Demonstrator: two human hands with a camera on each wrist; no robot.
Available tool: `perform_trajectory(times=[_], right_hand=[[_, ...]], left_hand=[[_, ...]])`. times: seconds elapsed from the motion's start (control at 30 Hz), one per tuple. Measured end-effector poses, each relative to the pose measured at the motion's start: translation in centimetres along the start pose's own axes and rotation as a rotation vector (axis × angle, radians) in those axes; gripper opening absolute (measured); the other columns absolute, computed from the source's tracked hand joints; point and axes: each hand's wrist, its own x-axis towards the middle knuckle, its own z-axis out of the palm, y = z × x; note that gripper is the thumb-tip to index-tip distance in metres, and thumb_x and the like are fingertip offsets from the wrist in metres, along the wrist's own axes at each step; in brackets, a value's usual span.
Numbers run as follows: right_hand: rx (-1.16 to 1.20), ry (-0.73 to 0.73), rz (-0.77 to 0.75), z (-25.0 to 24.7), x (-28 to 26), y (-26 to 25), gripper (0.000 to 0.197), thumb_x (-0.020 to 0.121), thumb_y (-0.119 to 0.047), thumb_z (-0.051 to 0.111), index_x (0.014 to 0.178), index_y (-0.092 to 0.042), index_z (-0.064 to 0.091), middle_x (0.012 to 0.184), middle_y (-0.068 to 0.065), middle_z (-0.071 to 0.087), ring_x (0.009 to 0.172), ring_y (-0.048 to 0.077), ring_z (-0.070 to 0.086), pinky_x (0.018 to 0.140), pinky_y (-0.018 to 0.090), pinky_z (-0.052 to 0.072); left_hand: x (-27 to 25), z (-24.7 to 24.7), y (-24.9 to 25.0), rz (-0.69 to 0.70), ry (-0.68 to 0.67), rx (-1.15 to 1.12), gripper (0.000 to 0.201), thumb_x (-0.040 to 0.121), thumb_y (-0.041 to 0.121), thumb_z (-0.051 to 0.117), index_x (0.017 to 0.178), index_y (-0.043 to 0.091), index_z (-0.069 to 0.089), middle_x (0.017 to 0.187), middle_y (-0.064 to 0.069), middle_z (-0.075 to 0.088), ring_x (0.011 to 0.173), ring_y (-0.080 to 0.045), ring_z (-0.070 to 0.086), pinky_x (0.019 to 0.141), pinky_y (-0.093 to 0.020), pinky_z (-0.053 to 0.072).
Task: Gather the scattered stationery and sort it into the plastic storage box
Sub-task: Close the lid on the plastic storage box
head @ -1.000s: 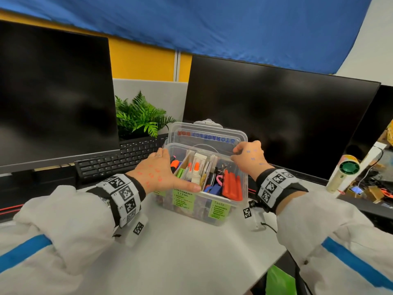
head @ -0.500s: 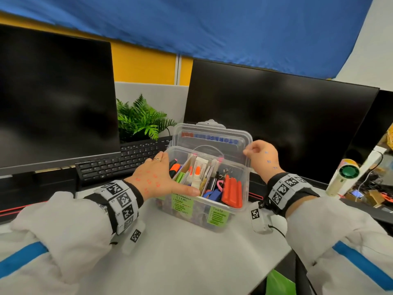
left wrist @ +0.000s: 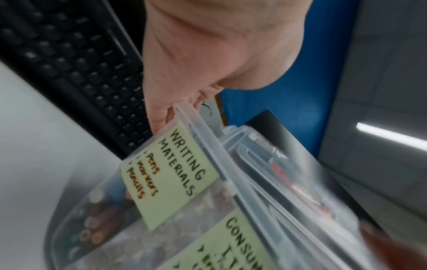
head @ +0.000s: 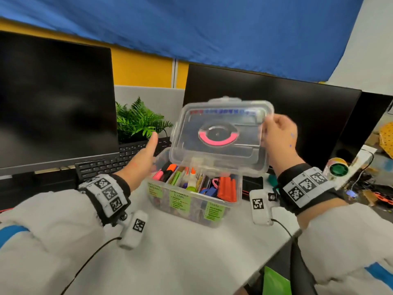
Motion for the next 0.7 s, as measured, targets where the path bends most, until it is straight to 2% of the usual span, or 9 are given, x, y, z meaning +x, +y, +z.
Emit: perform_trajectory(times=[0.1, 0.2, 0.27, 0.33, 0.4, 0.47, 0.57, 0.63, 0.7], right_hand=[[0.048, -0.062, 0.345, 0.9, -2.3, 2.5, 0.018, 0.089, 0.000, 0.054, 0.074, -0.005, 0.062, 0.063, 0.007, 0.055, 0.044, 0.013, 0.050, 0.041, 0.020, 0.041], [0.019, -0.003, 0.590, 1.7, -4.1, 5.6, 0.023, 0.093, -0.006, 0.059, 0.070, -0.007, 0.060, 0.072, 0.010, 0.059, 0.062, 0.021, 0.058, 0.061, 0.031, 0.050], [-0.194, -0.035, 0.582, 1.7, -4.6, 7.1, 0.027, 0.095, -0.021, 0.059, 0.071, -0.010, 0.060, 0.073, 0.007, 0.061, 0.067, 0.022, 0.059, 0.069, 0.033, 0.051], [-0.445, -0.107, 0.504, 1.5, -5.1, 7.4, 0.030, 0.093, -0.032, 0.058, 0.074, -0.010, 0.065, 0.075, 0.008, 0.064, 0.069, 0.024, 0.060, 0.070, 0.032, 0.050], [-0.556, -0.171, 0.480, 1.5, -5.6, 7.5, 0.029, 0.092, -0.032, 0.056, 0.078, -0.010, 0.069, 0.075, 0.008, 0.064, 0.067, 0.023, 0.059, 0.064, 0.028, 0.046], [-0.547, -0.185, 0.537, 1.6, -6.1, 7.5, 0.024, 0.091, -0.029, 0.056, 0.084, -0.009, 0.067, 0.073, 0.008, 0.061, 0.064, 0.022, 0.057, 0.064, 0.027, 0.045], [-0.533, -0.174, 0.580, 1.9, -6.2, 7.3, 0.024, 0.095, -0.029, 0.055, 0.078, -0.012, 0.056, 0.074, 0.006, 0.059, 0.063, 0.019, 0.055, 0.063, 0.028, 0.045], [-0.568, -0.163, 0.582, 2.0, -6.1, 7.2, 0.026, 0.096, -0.031, 0.054, 0.079, -0.013, 0.053, 0.077, 0.006, 0.058, 0.065, 0.018, 0.054, 0.060, 0.027, 0.043], [-0.617, -0.181, 0.579, 2.1, -6.2, 7.2, 0.023, 0.097, -0.033, 0.052, 0.090, -0.012, 0.057, 0.077, 0.005, 0.058, 0.064, 0.017, 0.053, 0.054, 0.026, 0.039]], left_hand=[[1.1, -1.2, -0.6, -0.099, -0.053, -0.250, 0.107, 0.075, 0.092, 0.035, 0.148, 0.014, 0.044, 0.139, -0.013, 0.057, 0.122, -0.031, 0.059, 0.113, -0.052, 0.038], [1.1, -1.6, -0.8, -0.093, -0.132, -0.250, 0.068, 0.088, 0.070, 0.054, 0.121, 0.011, 0.064, 0.122, -0.012, 0.067, 0.111, -0.027, 0.066, 0.090, -0.040, 0.058], [1.1, -1.3, -1.0, -0.035, -0.147, -0.135, 0.044, 0.086, 0.056, 0.068, 0.102, 0.014, 0.072, 0.111, -0.011, 0.074, 0.102, -0.030, 0.071, 0.093, -0.045, 0.057], [1.7, -1.3, -1.4, 0.007, -0.088, -0.017, 0.035, 0.078, 0.052, 0.075, 0.093, 0.021, 0.069, 0.109, -0.006, 0.069, 0.103, -0.028, 0.067, 0.097, -0.046, 0.051], [3.3, -1.7, -2.4, 0.001, -0.032, 0.025, 0.051, 0.081, 0.046, 0.076, 0.121, 0.018, 0.063, 0.123, -0.006, 0.063, 0.112, -0.027, 0.064, 0.102, -0.048, 0.050], [4.5, -1.7, -3.1, -0.003, -0.004, 0.061, 0.066, 0.080, 0.043, 0.074, 0.138, 0.016, 0.055, 0.129, -0.009, 0.063, 0.108, -0.029, 0.067, 0.092, -0.044, 0.056], [4.7, -1.2, -3.2, 0.066, -0.005, 0.070, 0.024, 0.093, 0.019, 0.060, 0.113, 0.007, 0.067, 0.107, -0.012, 0.069, 0.085, -0.027, 0.069, 0.070, -0.036, 0.054], [4.6, -0.9, -3.2, 0.090, 0.044, 0.054, 0.013, 0.097, 0.010, 0.055, 0.095, 0.012, 0.067, 0.098, -0.014, 0.067, 0.083, -0.028, 0.067, 0.076, -0.042, 0.054], [4.6, -0.7, -3.3, 0.083, 0.077, 0.022, 0.019, 0.098, 0.010, 0.057, 0.112, 0.018, 0.066, 0.113, -0.011, 0.069, 0.096, -0.031, 0.069, 0.089, -0.046, 0.057]])
